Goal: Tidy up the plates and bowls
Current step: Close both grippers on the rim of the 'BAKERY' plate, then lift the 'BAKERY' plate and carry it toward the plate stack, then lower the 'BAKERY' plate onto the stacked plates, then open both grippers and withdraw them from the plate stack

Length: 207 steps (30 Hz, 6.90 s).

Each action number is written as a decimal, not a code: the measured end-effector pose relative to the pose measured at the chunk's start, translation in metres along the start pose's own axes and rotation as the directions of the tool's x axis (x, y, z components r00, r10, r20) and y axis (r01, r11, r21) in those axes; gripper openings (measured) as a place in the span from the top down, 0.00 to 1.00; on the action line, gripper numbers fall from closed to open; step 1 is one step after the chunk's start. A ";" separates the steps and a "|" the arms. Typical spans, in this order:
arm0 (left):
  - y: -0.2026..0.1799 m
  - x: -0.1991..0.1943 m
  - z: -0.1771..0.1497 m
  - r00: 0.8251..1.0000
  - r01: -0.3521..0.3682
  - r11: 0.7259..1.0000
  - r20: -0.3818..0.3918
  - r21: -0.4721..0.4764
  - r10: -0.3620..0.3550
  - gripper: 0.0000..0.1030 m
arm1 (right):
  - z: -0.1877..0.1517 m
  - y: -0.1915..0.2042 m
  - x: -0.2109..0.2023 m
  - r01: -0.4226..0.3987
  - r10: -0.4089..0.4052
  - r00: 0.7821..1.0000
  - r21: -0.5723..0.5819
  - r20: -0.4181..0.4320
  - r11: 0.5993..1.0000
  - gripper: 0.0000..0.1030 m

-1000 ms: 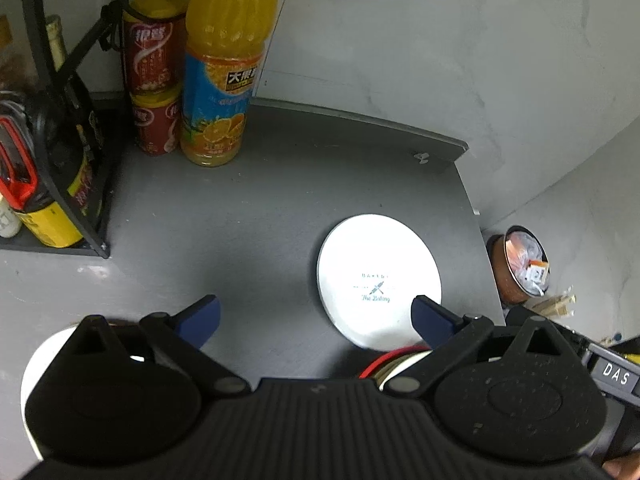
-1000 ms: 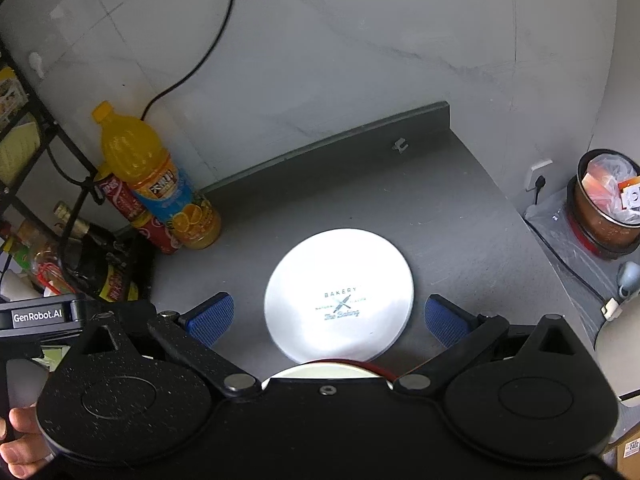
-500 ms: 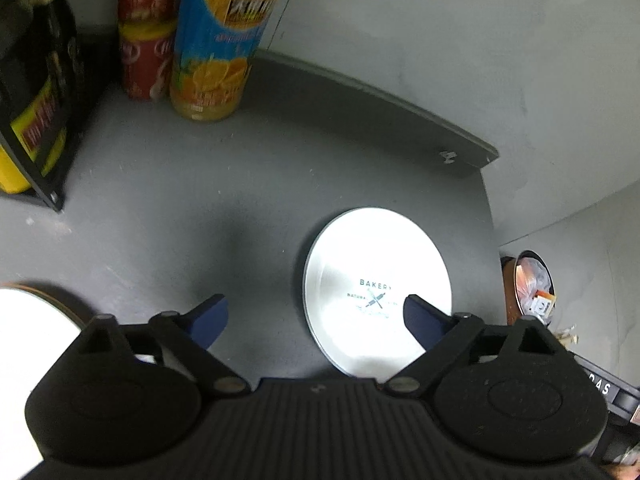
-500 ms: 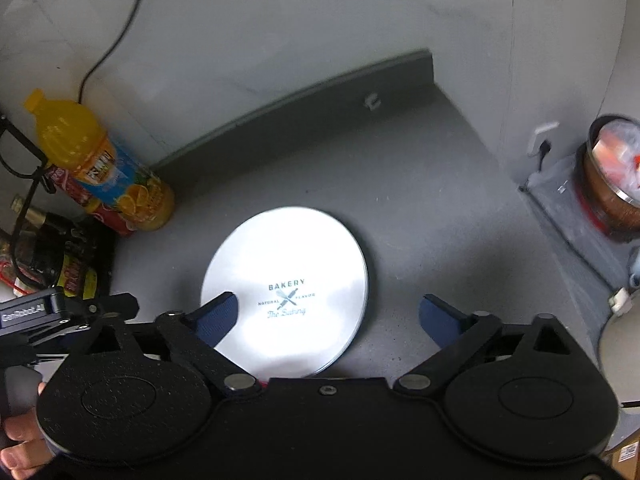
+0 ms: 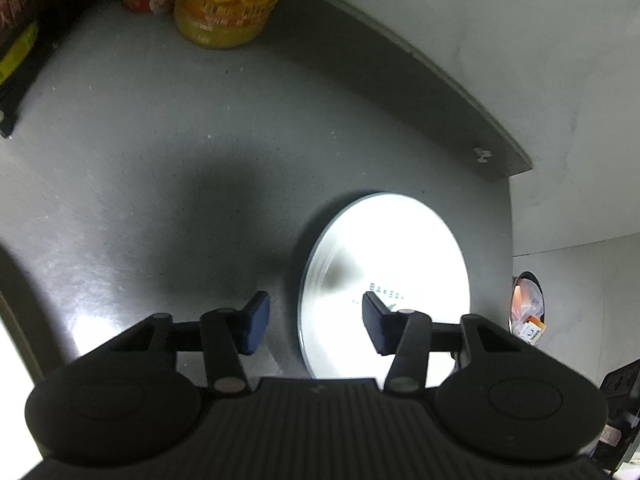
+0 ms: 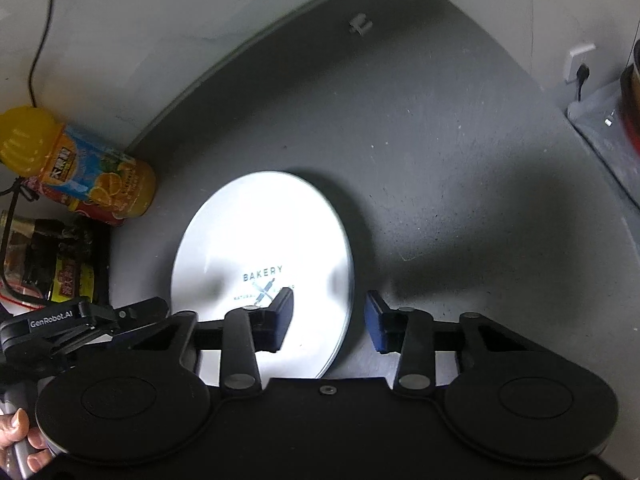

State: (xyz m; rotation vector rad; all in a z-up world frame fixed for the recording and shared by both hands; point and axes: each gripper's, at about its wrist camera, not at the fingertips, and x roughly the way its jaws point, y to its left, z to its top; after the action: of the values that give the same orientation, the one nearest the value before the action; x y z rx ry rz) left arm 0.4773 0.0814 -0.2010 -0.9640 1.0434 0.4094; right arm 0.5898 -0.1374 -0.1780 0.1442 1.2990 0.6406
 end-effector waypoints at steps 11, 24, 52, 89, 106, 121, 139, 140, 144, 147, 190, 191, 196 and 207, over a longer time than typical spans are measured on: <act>0.015 0.030 0.006 0.998 0.015 0.996 -0.055 -0.090 -0.020 0.76 | 0.006 -0.009 0.027 -0.015 0.015 1.000 0.000 -0.027 1.000 0.71; 0.019 0.028 0.008 0.997 0.039 0.996 -0.065 -0.074 -0.044 0.92 | 0.005 -0.003 0.022 -0.006 0.006 1.000 -0.011 0.008 1.000 0.93; 0.034 -0.069 0.017 0.987 0.161 0.987 -0.007 0.000 -0.161 0.92 | -0.006 0.055 -0.057 -0.050 0.056 0.984 -0.042 0.170 0.998 0.94; 0.178 -0.173 -0.006 0.989 0.149 0.989 -0.002 0.021 -0.149 0.92 | -0.136 0.172 -0.045 -0.080 0.079 0.980 -0.004 0.181 0.997 0.93; 0.229 -0.167 -0.027 0.990 0.129 0.991 -0.064 0.030 -0.127 0.92 | -0.199 0.188 -0.021 -0.052 0.042 0.984 0.053 0.171 0.997 0.93; 0.251 -0.150 -0.045 0.990 0.102 0.995 -0.094 0.015 -0.101 0.89 | -0.216 0.194 -0.010 0.009 -0.010 0.989 0.007 0.147 1.000 0.94; 0.282 -0.154 -0.048 0.996 0.030 0.999 -0.080 -0.035 -0.033 0.88 | -0.220 0.214 0.013 0.019 -0.013 0.995 -0.062 0.097 0.998 0.94; 0.283 -0.156 -0.047 0.997 0.027 0.999 -0.075 -0.036 -0.030 0.88 | -0.221 0.215 0.015 0.021 -0.015 0.996 -0.061 0.091 0.998 0.94; 0.290 -0.161 -0.046 0.997 0.032 0.998 -0.070 -0.053 -0.036 0.89 | -0.225 0.218 0.019 0.034 -0.027 0.996 -0.079 0.090 0.996 0.94; 0.291 -0.168 -0.044 0.998 0.026 0.998 -0.062 -0.048 -0.029 0.88 | -0.224 0.217 0.020 0.033 -0.027 0.996 -0.074 0.088 0.997 0.95; 0.309 -0.180 -0.029 1.000 -0.013 1.000 -0.013 -0.027 0.013 0.69 | -0.226 0.230 0.046 0.113 -0.106 0.992 -0.101 0.067 0.988 0.73; 0.309 -0.180 -0.029 1.000 -0.012 1.000 -0.013 -0.021 0.012 0.69 | -0.226 0.230 0.046 0.114 -0.107 0.992 -0.106 0.067 0.988 0.73; 0.310 -0.180 -0.028 1.000 -0.008 0.999 -0.017 -0.032 0.007 0.71 | -0.226 0.232 0.045 0.114 -0.108 0.992 -0.101 0.067 0.988 0.73; 0.291 -0.197 -0.028 1.000 -0.028 1.000 -0.001 0.001 0.028 0.57 | -0.219 0.246 0.019 0.111 -0.098 0.992 -0.174 0.078 0.978 0.44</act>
State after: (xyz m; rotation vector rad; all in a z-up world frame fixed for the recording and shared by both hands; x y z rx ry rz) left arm 0.1668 0.2445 -0.1723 -0.9499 1.0589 0.4321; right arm 0.3013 0.0195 -0.1467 -0.0480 1.1682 0.6530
